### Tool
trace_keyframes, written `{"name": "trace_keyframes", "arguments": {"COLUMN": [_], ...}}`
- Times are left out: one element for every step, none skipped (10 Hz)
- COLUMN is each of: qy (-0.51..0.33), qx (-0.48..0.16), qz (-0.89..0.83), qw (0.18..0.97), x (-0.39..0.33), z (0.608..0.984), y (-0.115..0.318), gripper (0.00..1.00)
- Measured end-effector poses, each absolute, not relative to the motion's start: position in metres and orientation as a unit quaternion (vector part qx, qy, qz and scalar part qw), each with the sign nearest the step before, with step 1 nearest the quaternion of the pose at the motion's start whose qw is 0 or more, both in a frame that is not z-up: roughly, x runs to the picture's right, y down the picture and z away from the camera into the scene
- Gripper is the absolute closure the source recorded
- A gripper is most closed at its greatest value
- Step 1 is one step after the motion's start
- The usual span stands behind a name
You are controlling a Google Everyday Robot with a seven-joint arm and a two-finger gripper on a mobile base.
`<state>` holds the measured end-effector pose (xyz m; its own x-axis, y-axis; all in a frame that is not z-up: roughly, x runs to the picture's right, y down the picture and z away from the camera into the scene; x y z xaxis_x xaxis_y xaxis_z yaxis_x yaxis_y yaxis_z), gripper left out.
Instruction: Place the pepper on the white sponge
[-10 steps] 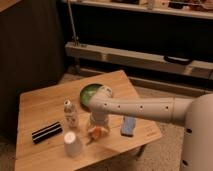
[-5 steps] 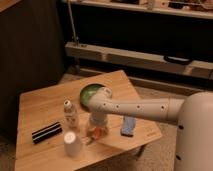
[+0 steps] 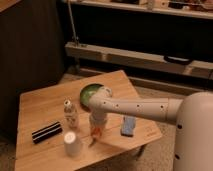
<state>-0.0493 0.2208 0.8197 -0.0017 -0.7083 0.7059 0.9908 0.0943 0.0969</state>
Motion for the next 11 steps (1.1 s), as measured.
{"name": "trace_keyframes", "arguments": {"qy": [-0.312, -0.306, -0.302, -0.297, -0.293, -0.288, -0.283, -0.279, -0.275, -0.27, -0.265], "qx": [-0.22, -0.212, -0.204, -0.198, -0.195, -0.194, -0.195, -0.198, -0.201, -0.201, -0.201], "qz": [-0.635, -0.636, -0.635, -0.632, -0.628, -0.619, -0.611, -0.601, -0.593, -0.585, -0.579], "qw": [0.672, 0.676, 0.681, 0.688, 0.694, 0.704, 0.713, 0.722, 0.73, 0.738, 0.745], "x": [-0.045, -0.036, -0.026, -0.008, 0.007, 0.033, 0.055, 0.078, 0.097, 0.112, 0.124], "z": [0.816, 0.809, 0.803, 0.798, 0.795, 0.791, 0.789, 0.788, 0.786, 0.783, 0.782], "y": [0.213, 0.199, 0.183, 0.167, 0.158, 0.153, 0.152, 0.153, 0.158, 0.162, 0.165], "gripper": [0.87, 0.87, 0.87, 0.87, 0.87, 0.87, 0.87, 0.87, 0.87, 0.87, 0.87]}}
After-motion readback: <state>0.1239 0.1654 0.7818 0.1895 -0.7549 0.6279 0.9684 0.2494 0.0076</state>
